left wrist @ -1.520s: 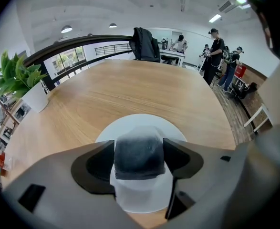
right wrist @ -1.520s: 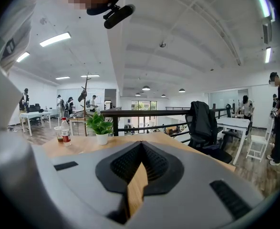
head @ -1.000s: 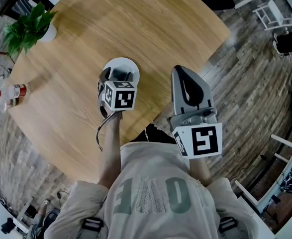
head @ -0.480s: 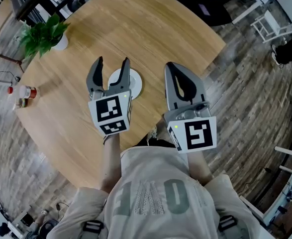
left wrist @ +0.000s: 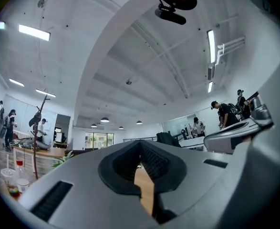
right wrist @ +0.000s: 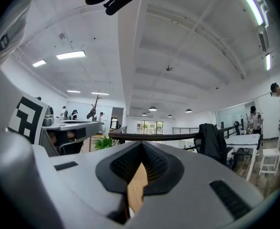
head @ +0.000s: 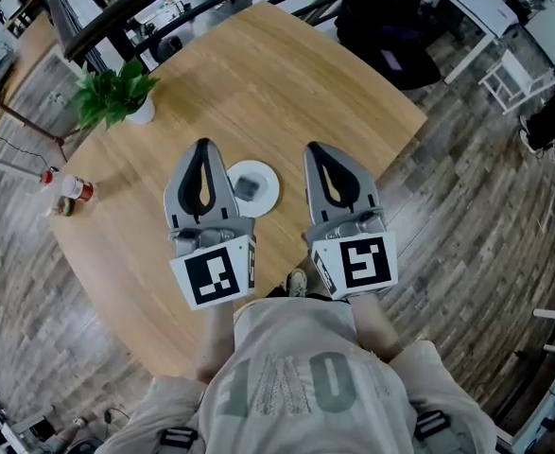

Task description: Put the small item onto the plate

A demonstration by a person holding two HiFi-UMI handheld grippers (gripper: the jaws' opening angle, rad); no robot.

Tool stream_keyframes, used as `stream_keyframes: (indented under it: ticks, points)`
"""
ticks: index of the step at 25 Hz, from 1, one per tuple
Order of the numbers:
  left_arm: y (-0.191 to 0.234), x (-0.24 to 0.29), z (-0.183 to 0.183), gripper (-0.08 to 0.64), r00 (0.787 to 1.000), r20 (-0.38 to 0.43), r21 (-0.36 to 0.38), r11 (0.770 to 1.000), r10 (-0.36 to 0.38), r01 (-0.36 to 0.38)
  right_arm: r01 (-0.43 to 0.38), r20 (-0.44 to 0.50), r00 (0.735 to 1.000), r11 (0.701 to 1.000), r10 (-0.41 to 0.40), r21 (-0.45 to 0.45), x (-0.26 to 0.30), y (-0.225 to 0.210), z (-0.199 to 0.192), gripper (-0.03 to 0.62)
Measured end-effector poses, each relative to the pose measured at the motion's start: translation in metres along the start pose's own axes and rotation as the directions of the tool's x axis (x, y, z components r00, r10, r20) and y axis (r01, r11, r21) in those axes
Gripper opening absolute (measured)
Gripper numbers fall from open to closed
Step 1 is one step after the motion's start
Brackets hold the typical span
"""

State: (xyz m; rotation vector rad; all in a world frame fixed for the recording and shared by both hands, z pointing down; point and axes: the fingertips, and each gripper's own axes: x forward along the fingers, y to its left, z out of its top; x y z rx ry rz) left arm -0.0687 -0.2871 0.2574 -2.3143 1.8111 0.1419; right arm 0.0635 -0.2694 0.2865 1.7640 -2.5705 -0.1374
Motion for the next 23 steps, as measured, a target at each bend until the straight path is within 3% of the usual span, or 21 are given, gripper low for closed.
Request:
stream_keyframes:
  ticks: [9,23]
  points:
    - [0.017,-0.014,0.001,0.009,0.998,-0.02,0.036,0.998,0.054,-0.053,-0.037,0.003,0.999,0.999,0.037,0.002,-0.003,0.017,-0.002,0.017]
    - [0.019,-0.015,-0.004,0.008,0.997,-0.039,0.072,0.995,0.068,-0.065,-0.027,-0.006,1.0,1.0,0.027,-0.01,-0.004,0.014,-0.004,0.017]
